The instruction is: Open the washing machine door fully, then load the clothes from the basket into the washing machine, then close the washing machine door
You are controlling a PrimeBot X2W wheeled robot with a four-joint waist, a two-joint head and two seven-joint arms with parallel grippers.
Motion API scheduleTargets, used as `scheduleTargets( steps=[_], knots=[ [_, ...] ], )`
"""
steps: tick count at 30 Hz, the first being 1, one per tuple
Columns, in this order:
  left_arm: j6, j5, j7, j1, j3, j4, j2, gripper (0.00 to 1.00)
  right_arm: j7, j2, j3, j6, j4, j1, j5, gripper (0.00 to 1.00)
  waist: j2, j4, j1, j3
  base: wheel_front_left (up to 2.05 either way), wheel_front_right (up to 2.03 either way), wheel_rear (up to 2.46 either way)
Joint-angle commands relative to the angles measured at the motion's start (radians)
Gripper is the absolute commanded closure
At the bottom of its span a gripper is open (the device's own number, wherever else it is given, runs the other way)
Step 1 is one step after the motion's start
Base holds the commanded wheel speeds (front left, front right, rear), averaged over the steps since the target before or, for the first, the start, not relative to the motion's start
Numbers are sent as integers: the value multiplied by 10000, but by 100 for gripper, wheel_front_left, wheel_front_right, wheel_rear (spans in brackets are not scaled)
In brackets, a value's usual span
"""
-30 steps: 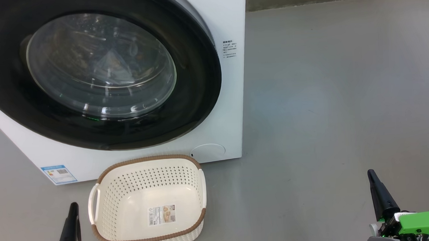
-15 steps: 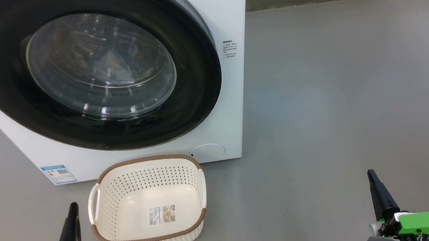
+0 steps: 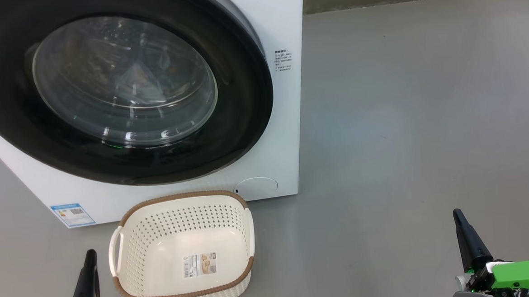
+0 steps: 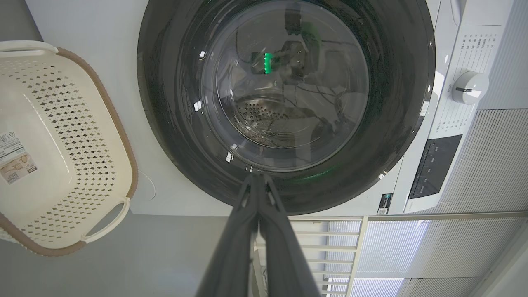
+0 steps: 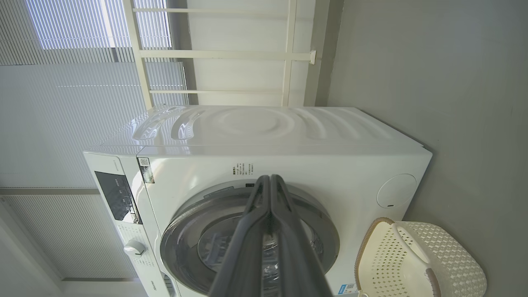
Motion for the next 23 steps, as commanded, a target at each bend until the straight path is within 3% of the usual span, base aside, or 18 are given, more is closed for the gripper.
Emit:
scheduleTargets(
  steps=[1,23],
  knots=[
    [-111,41,73,-406,341,-182,137,100,72,-35,226,-11,-245,-411,-37,100,0,0,0,0,0,0,0],
    [-111,45,76,-407,345,-182,134,100,77,-31,221,-11,-245,-411,-42,100,0,0,0,0,0,0,0]
  ],
)
